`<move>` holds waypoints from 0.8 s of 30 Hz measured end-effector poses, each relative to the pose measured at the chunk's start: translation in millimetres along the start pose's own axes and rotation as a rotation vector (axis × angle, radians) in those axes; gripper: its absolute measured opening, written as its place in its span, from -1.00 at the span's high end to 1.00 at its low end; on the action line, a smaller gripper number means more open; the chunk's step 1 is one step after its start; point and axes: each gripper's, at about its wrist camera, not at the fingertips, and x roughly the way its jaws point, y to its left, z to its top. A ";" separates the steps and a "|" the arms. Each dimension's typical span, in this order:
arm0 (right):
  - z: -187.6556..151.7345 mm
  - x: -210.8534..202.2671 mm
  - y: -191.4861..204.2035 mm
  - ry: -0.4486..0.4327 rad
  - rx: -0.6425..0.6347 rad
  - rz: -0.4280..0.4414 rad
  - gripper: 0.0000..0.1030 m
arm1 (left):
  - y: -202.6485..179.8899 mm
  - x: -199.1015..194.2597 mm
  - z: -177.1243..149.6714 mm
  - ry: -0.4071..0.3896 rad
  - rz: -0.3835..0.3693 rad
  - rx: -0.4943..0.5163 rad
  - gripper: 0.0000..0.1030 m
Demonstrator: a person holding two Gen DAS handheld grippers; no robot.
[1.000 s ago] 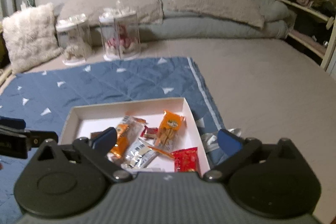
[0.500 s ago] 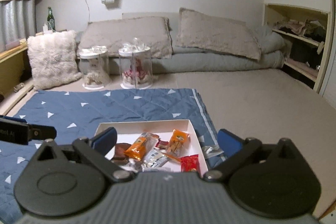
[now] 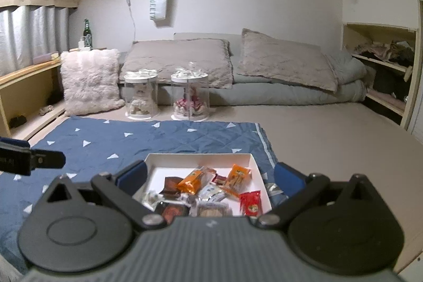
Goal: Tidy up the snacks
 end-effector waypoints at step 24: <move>-56.0 -26.5 -14.4 -0.008 -0.059 0.020 -0.99 | -16.8 -25.5 -83.2 -0.016 0.013 -0.028 -1.00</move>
